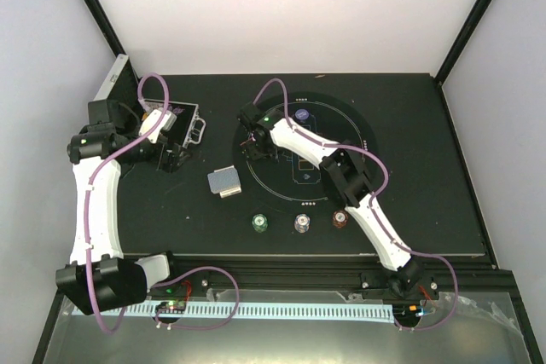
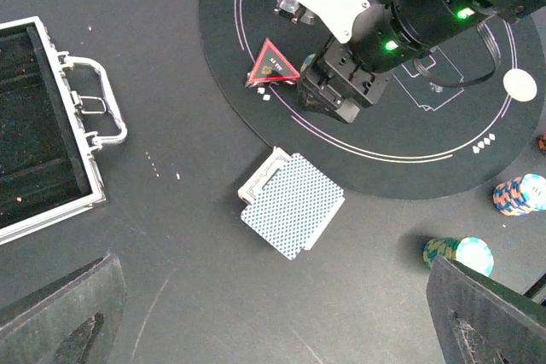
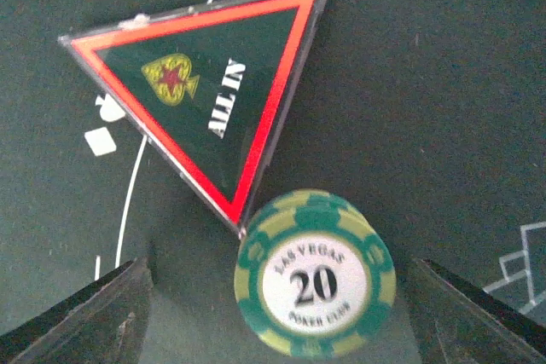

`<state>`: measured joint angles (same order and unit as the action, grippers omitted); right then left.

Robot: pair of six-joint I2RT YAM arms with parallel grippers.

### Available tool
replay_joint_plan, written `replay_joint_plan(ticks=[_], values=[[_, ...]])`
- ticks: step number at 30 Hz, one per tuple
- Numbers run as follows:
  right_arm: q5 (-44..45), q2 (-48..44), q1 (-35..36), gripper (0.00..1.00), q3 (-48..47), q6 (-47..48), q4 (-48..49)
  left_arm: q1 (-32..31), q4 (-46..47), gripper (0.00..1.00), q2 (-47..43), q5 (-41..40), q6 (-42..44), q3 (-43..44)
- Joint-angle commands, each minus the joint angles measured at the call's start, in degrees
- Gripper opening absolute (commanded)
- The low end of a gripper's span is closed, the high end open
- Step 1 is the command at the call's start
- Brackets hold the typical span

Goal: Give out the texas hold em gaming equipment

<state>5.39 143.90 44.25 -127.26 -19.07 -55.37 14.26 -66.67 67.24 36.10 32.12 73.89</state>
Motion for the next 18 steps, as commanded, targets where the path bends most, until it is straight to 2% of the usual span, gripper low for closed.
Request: replay_joint_plan(ticks=[1, 5, 11, 18], values=[[1.23, -8.11, 0.45, 0.84, 1.51, 0.19, -2.20, 0.72, -2.51, 0.99, -0.83, 1.84, 1.77, 3.15], [3.10, -18.68, 4.01, 0.87, 12.73, -1.40, 0.12, 1.07, -2.73, 0.99, -1.17, 2.81, 1.65, 3.67], [3.47, -33.79, 13.97, 0.89, 32.31, -6.34, 4.83, 1.16, -2.59, 0.99, -1.23, 4.25, 1.12, 3.11], [1.70, -36.59, 22.75, 0.94, 41.96, -10.65, 7.61, 1.29, -2.67, 0.99, -1.68, 4.79, 0.96, 3.08]])
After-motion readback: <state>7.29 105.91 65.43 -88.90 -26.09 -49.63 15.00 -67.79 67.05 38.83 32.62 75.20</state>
